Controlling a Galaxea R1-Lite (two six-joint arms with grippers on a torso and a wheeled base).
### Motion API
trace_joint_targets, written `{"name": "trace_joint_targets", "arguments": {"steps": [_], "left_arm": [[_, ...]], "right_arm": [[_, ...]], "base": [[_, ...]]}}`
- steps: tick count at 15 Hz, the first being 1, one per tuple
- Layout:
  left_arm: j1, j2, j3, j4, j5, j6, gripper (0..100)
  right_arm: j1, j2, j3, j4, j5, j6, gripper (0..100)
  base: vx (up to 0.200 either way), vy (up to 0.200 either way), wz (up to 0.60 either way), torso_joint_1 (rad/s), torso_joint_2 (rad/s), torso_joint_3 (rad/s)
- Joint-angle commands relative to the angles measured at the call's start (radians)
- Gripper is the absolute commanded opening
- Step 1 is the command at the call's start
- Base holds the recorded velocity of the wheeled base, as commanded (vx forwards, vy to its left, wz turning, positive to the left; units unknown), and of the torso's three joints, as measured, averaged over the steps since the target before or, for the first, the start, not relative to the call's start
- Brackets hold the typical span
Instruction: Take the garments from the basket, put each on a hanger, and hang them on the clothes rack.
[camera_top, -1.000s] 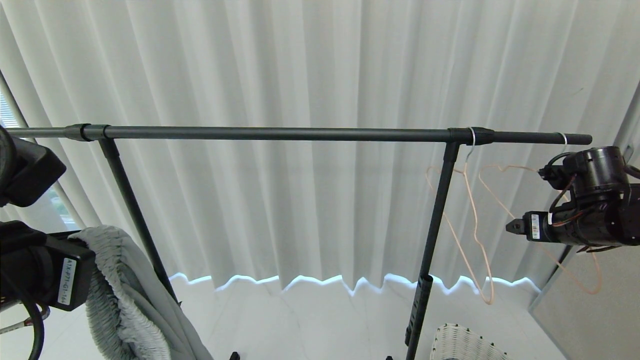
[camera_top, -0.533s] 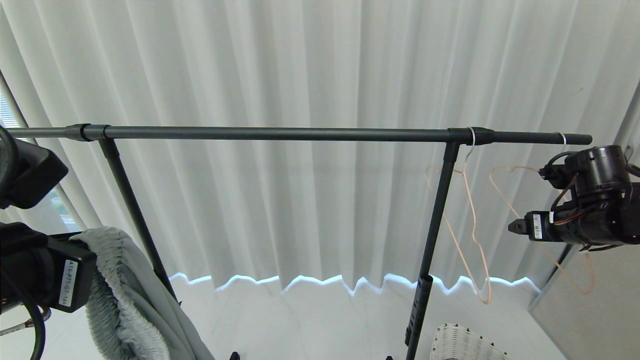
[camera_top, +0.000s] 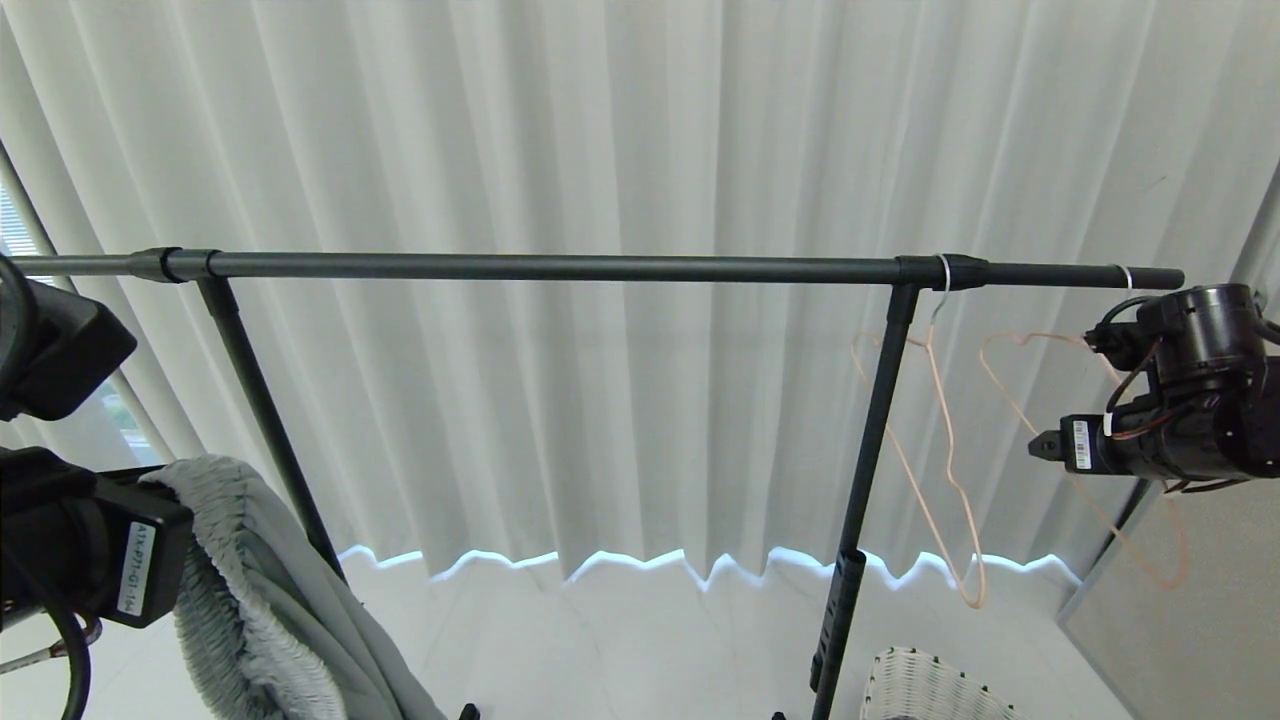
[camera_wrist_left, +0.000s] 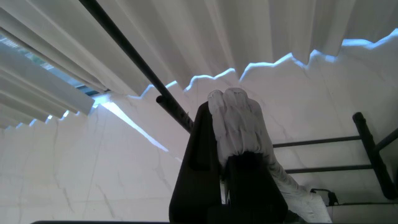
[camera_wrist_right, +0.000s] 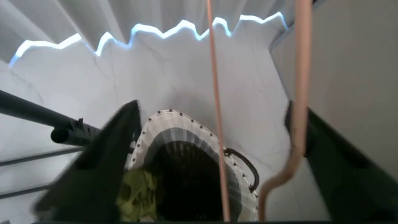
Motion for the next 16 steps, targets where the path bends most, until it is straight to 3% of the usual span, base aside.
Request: {"name": "trace_joint_targets", "arguments": {"steps": [1,16], "left_arm": [[0.000,-0.001,0.000,0.001,0.001,0.000,0],[0.000,-0.018,0.002,-0.002,0.001,0.000,0]], "right_arm": [[0.001,0.002,-0.005,-0.001,0.000,0.000,0],[0.012,-0.069,-0.005,-0.008,0.003,0.006,0]], "base": [[0.000,0.000,0.00,0.000,0.00,0.000],[0.000,0.000,0.00,0.000,0.00,0.000]]}}
